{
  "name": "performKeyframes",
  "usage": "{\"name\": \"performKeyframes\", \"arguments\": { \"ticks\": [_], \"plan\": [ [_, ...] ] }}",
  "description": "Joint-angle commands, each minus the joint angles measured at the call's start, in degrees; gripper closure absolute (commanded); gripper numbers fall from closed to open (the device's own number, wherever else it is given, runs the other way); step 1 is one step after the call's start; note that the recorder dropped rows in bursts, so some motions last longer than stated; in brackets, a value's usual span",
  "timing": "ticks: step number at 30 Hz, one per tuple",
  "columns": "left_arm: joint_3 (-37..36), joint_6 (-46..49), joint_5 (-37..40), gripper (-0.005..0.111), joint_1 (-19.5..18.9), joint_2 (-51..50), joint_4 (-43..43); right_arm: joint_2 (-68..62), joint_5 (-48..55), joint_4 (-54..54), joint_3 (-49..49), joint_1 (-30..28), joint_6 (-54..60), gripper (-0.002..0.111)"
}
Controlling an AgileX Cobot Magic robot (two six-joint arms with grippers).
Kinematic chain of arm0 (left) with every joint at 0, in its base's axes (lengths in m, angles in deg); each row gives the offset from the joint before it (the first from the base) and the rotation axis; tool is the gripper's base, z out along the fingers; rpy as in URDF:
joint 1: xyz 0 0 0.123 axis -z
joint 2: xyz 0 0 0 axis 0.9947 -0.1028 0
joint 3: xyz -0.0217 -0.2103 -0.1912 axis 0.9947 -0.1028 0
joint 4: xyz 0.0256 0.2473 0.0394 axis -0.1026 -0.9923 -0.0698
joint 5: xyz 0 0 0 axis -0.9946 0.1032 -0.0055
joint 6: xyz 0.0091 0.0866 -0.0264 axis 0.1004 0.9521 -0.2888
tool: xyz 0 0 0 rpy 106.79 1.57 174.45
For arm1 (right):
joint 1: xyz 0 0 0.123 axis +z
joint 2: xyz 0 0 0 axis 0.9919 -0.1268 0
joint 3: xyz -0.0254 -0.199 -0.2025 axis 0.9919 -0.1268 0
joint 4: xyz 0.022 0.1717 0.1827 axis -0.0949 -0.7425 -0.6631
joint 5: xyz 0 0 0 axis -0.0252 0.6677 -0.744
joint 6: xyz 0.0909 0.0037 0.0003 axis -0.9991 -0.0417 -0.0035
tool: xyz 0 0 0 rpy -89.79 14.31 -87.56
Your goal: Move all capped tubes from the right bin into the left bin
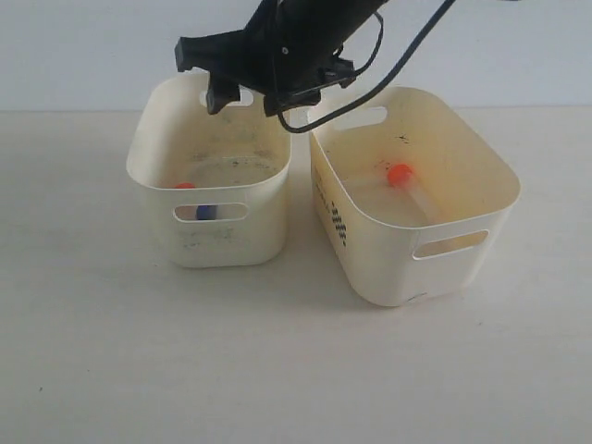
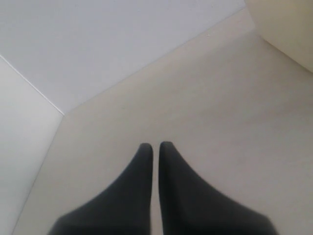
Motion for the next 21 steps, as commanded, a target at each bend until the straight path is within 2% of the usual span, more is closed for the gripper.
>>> {"name": "performKeyframes", "arguments": {
  "ticks": [1,3,5,9,11,16,21],
  "plan": [
    [0.22,0.04,-0.28,0.103,0.06,-0.20,0.16,5.26,2.54,10.19,0.27,-3.73,-2.36,0.064],
    [0.22,0.04,-0.28,0.103,0.06,-0.20,0.16,6.63,5.42,13.89,0.27,-6.85,-2.36,0.071],
    [0.22,0.04,-0.28,0.103,0.06,-0.20,0.16,7.13,8.98,16.81,0.27,-10.50,-1.90,0.070],
    [0.22,0.04,-0.28,0.103,0.06,-0.20,0.16,6.25,13.81,18.78,0.27,-16.62,3.83,0.054],
    [0.22,0.04,-0.28,0.103,0.06,-0.20,0.16,5.70,14.11,18.78,0.27,-19.35,5.54,0.050],
    [0.22,0.04,-0.28,0.103,0.06,-0.20,0.16,3.14,12.85,18.52,0.27,-23.48,8.31,0.050],
    [0.22,0.04,-0.28,0.103,0.06,-0.20,0.16,-0.60,13.60,17.55,0.27,-24.53,12.98,0.050]
  ]
}}
